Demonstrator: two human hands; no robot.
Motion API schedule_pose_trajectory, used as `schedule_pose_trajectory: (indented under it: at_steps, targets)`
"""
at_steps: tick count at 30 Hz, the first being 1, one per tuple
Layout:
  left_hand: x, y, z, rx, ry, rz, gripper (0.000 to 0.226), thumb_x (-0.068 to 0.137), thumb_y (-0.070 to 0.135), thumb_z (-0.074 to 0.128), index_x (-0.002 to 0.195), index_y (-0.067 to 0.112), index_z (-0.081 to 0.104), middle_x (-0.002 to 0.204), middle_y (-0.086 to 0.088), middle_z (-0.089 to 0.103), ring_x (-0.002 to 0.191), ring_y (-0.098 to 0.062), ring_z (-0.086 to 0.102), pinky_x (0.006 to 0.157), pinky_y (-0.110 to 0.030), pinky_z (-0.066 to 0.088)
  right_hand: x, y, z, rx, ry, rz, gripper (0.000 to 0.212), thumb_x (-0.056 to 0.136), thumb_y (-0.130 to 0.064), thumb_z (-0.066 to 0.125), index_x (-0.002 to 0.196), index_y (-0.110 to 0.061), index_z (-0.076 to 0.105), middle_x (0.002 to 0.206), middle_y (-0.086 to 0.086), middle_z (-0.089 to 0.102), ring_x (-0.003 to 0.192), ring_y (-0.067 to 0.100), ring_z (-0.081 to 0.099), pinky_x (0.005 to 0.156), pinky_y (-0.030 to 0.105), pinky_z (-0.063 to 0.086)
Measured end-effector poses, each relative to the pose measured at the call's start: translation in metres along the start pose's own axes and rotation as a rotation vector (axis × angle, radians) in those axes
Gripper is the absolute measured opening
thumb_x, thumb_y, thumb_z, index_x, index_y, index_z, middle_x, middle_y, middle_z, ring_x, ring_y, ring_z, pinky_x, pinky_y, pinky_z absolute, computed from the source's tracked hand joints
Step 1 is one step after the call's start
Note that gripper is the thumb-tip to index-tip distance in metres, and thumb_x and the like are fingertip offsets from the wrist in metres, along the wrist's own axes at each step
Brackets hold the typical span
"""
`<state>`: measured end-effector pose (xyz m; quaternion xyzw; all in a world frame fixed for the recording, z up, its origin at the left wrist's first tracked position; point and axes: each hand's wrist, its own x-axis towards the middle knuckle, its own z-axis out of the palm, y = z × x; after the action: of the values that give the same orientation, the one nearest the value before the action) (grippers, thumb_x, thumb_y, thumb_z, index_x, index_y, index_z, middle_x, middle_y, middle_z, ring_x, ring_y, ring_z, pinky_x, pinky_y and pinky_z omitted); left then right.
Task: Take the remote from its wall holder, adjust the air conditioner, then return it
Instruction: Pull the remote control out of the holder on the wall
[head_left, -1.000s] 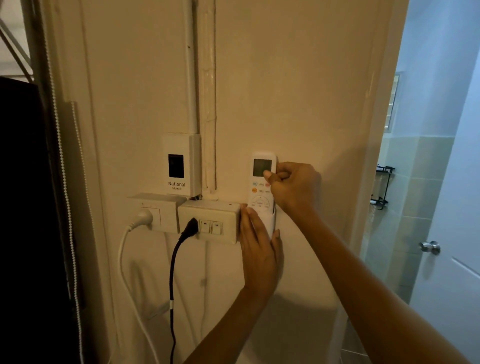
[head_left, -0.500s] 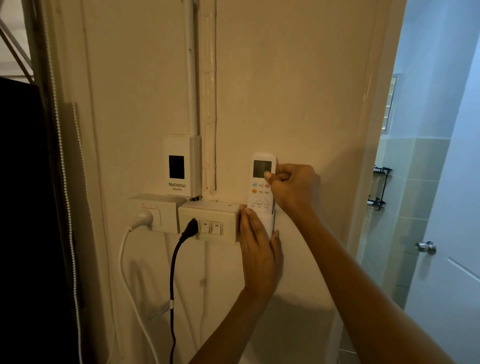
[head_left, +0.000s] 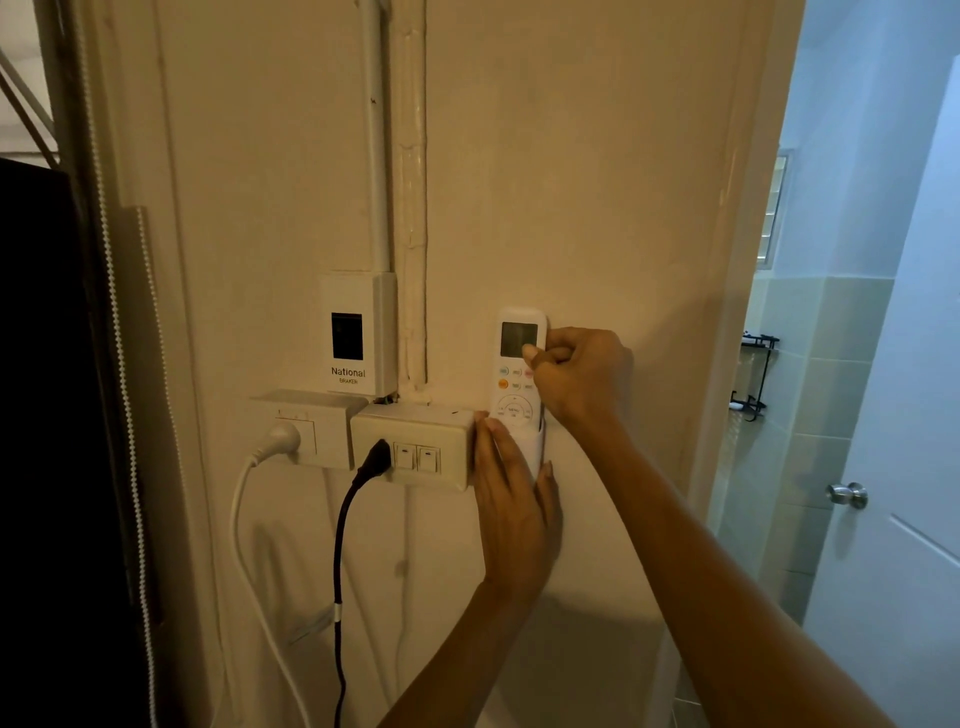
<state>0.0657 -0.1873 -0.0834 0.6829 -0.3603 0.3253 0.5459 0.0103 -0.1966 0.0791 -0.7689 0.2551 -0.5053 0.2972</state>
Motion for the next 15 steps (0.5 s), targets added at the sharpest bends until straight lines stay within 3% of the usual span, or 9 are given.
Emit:
schedule_pose_trajectory:
  at_steps: [4, 8, 12, 15]
  targets:
    - [-0.001, 0.0, -0.002, 0.01, -0.003, 0.003, 0.073, 0.095, 0.033, 0.044, 0.147, 0.015, -0.003, 0.155, -0.007, 0.006, 0.143, -0.029, 0.009, 0.103, -0.051, 0.042, 0.0, -0.004, 0.003, -0.002, 0.024, 0.009, 0.023, 0.079, -0.026, 0.068, 0.096, -0.012, 0.073, 0.097, 0.009, 0.075, 0.081, 0.021, 0.072, 0.069, 0.028, 0.056]
    - [0.005, 0.0, -0.002, -0.011, -0.014, 0.019, 0.071, 0.095, 0.027, 0.047, 0.147, 0.01, 0.002, 0.156, -0.011, 0.006, 0.144, -0.028, 0.009, 0.104, -0.05, 0.041, 0.022, -0.023, -0.005, -0.043, 0.111, -0.005, 0.018, 0.076, -0.033, 0.067, 0.078, -0.017, 0.074, 0.08, 0.005, 0.076, 0.071, 0.02, 0.07, 0.071, 0.034, 0.058]
    - [0.0, 0.003, -0.003, -0.008, -0.017, -0.003, 0.07, 0.095, 0.029, 0.046, 0.147, 0.011, 0.002, 0.155, -0.008, 0.006, 0.143, -0.029, 0.012, 0.102, -0.05, 0.043, 0.023, -0.024, -0.01, -0.067, 0.076, -0.011, 0.016, 0.078, -0.033, 0.066, 0.076, -0.017, 0.073, 0.079, 0.003, 0.075, 0.068, 0.018, 0.068, 0.061, 0.026, 0.052]
    - [0.0, 0.001, -0.003, -0.008, -0.026, 0.001, 0.07, 0.096, 0.03, 0.044, 0.147, 0.012, 0.0, 0.155, -0.011, 0.006, 0.144, -0.03, 0.011, 0.105, -0.05, 0.04, 0.021, -0.019, -0.007, -0.068, 0.062, -0.009, 0.016, 0.078, -0.032, 0.067, 0.079, -0.017, 0.073, 0.082, 0.004, 0.075, 0.072, 0.019, 0.069, 0.066, 0.03, 0.056]
